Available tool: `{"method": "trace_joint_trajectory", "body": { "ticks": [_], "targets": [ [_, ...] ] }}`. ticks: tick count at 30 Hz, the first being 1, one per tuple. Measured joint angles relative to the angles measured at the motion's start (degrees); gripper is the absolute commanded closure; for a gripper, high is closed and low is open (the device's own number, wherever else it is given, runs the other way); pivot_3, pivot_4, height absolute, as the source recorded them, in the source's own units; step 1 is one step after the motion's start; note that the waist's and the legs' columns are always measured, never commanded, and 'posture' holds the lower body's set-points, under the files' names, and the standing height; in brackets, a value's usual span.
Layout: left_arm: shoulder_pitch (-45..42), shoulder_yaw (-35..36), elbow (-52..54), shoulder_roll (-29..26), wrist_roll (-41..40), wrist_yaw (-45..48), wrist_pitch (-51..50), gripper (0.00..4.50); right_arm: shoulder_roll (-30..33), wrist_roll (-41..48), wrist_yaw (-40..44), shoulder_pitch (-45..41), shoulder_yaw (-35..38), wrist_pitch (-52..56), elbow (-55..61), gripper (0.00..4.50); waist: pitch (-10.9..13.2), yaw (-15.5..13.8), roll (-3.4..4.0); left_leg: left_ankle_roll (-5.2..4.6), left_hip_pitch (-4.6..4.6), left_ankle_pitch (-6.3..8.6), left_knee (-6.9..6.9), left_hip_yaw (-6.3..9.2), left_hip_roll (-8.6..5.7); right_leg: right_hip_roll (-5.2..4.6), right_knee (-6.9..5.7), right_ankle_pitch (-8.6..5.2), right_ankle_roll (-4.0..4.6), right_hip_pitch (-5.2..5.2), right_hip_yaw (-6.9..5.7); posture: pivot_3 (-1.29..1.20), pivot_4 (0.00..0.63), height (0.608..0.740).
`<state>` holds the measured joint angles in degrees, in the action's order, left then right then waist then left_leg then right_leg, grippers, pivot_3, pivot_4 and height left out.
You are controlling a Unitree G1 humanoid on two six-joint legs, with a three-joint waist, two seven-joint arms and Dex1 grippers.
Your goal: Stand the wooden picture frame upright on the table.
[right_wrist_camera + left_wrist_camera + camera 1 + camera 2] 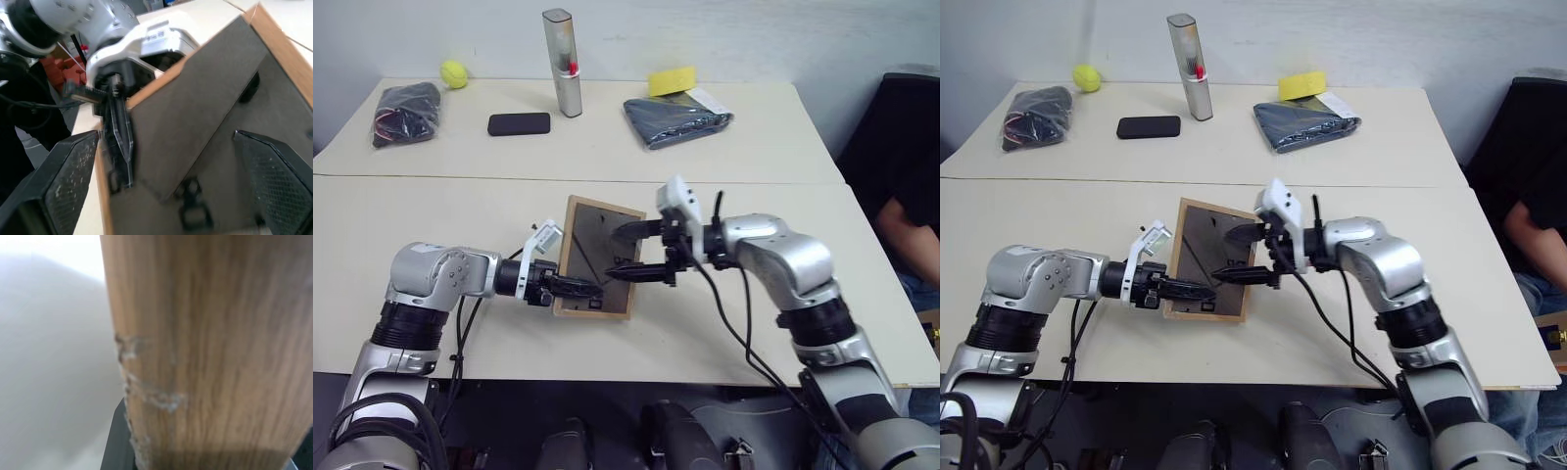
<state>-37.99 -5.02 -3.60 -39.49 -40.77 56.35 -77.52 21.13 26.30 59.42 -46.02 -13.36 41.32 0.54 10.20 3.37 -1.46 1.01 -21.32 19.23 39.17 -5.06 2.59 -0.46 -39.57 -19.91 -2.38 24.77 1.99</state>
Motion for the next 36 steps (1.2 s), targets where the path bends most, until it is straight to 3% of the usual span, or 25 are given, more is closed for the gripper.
{"method": "trace_joint_trajectory", "body": {
  "ticks": [8, 12, 16, 18, 21, 25, 27, 30, 34, 36],
  "targets": [
    [-1.28, -0.75, 0.20, 0.26, 0.05, 0.55, 0.58, 3.67, -0.14, 4.16, 1.18, 1.00, 0.14, 4.32, 5.86, 0.00, 0.00, -0.20, 0.00, -0.01, -0.01, 0.01, 0.00, 0.03, 0.00, -0.02, 0.04, 0.00, 0.00, -0.02, -0.04, 0.00, 0.150, 0.740],
    [-1.92, -1.68, -1.63, 0.28, 0.47, 1.62, 2.10, 3.67, 2.80, 7.62, 1.84, 2.47, 0.70, 7.35, 11.24, 0.00, 0.00, -0.12, 0.00, -0.01, 0.00, 0.01, 0.00, 0.04, 0.00, -0.02, 0.02, 0.00, 0.00, -0.03, -0.04, 0.00, 0.150, 0.740],
    [-2.06, -2.00, -3.71, 0.24, 0.74, 1.78, 2.55, 3.67, 7.74, 5.03, 0.03, 3.74, 2.24, 4.89, 12.05, 0.00, 0.00, -0.23, 0.00, -0.02, -0.01, 0.01, 0.00, 0.04, -0.02, -0.03, 0.07, 0.00, 0.00, -0.03, -0.04, 0.00, 0.150, 0.740],
    [-2.14, -1.96, -3.91, 0.19, 0.71, 1.86, 2.44, 3.67, 11.51, 0.25, -0.47, 5.22, 2.52, -1.43, 11.25, 0.00, 0.01, -0.28, -0.02, -0.05, -0.02, 0.03, 0.00, 0.03, -0.03, -0.02, 0.11, 0.00, 0.00, -0.04, -0.03, 0.00, 0.150, 0.740],
    [-2.54, -1.84, -3.88, 0.15, 0.59, 2.00, 1.96, 3.67, 15.94, -10.46, -0.92, 8.65, 2.29, -19.98, 6.99, 0.00, 0.02, -0.32, -0.04, -0.07, -0.02, 0.04, -0.02, 0.01, -0.05, 0.00, 0.16, 0.00, -0.01, -0.08, -0.01, 0.00, 0.150, 0.740],
    [-3.01, -1.79, -3.85, 0.07, 0.40, 2.03, 1.12, 3.67, 16.47, -25.93, -7.16, 10.87, 1.13, -55.35, -5.41, 0.00, 0.07, 0.20, -0.09, -0.05, 0.04, 0.03, -0.02, -0.13, -0.05, 0.05, 0.07, 0.00, -0.02, -0.03, 0.12, 0.00, 0.150, 0.740],
    [-3.80, -1.53, -3.82, 0.06, 0.17, 2.03, 0.17, 3.67, 16.49, -36.33, -14.88, 9.44, -0.29, -74.67, -13.58, 0.00, 0.11, 0.47, -0.10, -0.01, 0.08, 0.01, -0.02, -0.15, -0.03, 0.08, 0.03, 0.00, -0.01, -0.04, 0.13, 0.00, 0.150, 0.740],
    [-4.81, 0.27, -3.80, 0.16, -1.07, 2.01, -2.10, 3.67, 16.01, -52.69, -29.47, 4.37, -2.58, -92.55, -23.00, 0.00, 0.22, 1.25, -0.09, 0.01, 0.07, -0.01, 0.00, -0.20, -0.02, 0.07, -0.06, 0.00, -0.01, 0.03, 0.18, 0.00, 0.150, 0.740],
    [-6.53, 2.23, -3.01, 0.37, -3.60, 1.99, -5.76, 3.67, 13.18, -73.80, -53.45, -2.77, -5.36, -101.23, -29.11, 0.00, 0.24, 1.74, -0.10, 0.13, 0.06, -0.07, -0.01, -0.30, 0.02, 0.12, -0.30, -0.07, 0.12, 0.25, 0.28, 0.00, 0.150, 0.740],
    [-6.58, 2.33, -1.84, 0.34, -4.36, 1.99, -6.87, 3.67, 11.08, -79.53, -62.62, -5.03, -7.20, -101.71, -31.19, 0.38, 0.24, 1.74, -0.10, 0.23, 0.06, -0.13, -0.03, -0.31, 0.03, 0.15, -0.43, -0.10, 0.18, 0.34, 0.29, 0.00, 0.150, 0.740]
  ]
}}
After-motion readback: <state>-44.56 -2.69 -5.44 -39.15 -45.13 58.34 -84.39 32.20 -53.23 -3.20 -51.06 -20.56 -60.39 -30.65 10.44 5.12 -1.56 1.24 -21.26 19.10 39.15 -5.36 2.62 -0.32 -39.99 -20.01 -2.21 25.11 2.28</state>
